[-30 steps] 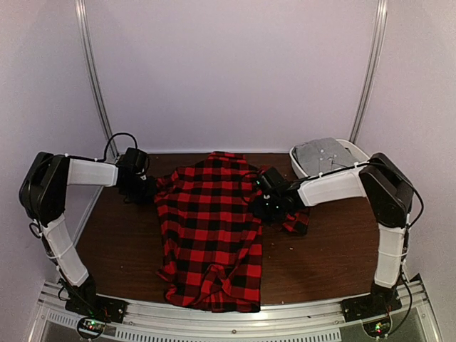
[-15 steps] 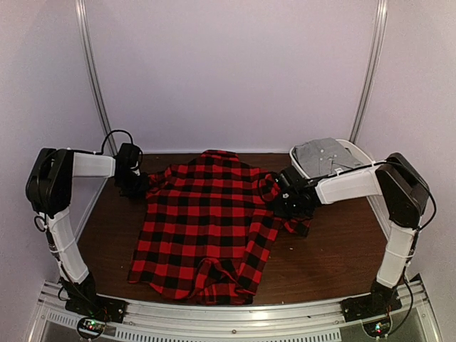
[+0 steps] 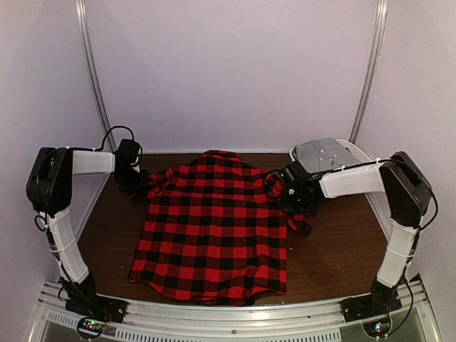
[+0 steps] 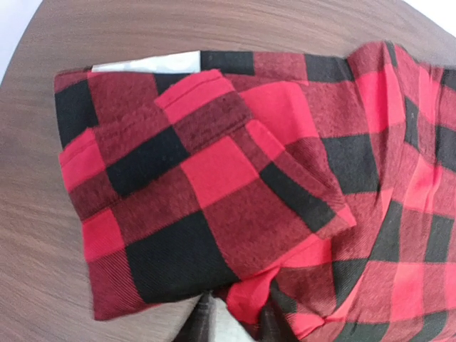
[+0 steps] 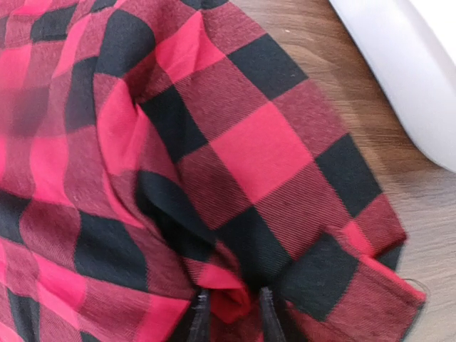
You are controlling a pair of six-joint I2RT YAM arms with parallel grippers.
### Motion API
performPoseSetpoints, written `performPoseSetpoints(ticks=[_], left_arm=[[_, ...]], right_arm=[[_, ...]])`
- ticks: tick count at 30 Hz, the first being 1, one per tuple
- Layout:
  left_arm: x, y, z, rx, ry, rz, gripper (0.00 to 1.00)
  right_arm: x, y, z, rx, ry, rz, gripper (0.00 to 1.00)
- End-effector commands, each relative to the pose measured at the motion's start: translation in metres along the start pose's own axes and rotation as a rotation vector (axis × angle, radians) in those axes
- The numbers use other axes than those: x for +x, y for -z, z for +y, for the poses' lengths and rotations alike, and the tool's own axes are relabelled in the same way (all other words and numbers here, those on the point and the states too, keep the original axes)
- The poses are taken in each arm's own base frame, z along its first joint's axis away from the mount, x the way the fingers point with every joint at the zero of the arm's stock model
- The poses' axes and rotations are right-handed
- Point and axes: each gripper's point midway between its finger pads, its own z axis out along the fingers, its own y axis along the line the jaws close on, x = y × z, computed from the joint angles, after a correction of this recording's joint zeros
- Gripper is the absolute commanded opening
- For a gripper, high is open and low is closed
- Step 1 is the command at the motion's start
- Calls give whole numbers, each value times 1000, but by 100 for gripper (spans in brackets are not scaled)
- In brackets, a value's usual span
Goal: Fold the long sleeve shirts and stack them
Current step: Flatten out the crumpled shirt at the center of the board.
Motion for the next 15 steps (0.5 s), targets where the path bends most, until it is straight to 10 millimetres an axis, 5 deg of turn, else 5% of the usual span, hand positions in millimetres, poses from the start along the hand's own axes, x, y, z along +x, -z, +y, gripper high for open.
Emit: performPoseSetpoints(ticks=[1,4,9,15], left_arm=[[-13,7,2,1,-6,-20,35],[-18,18,-3,26,-9,-36,52],[-17,43,-13,65,-22,-64,62],[26,75,-53,209,-43,-45,63]], right_arm=[[-7,28,-6,21,34,-19,31],[3,43,3,-4,56,-16,35],[37,69,40,-112,97,10,36],[93,90,77,-223,140,75,36]])
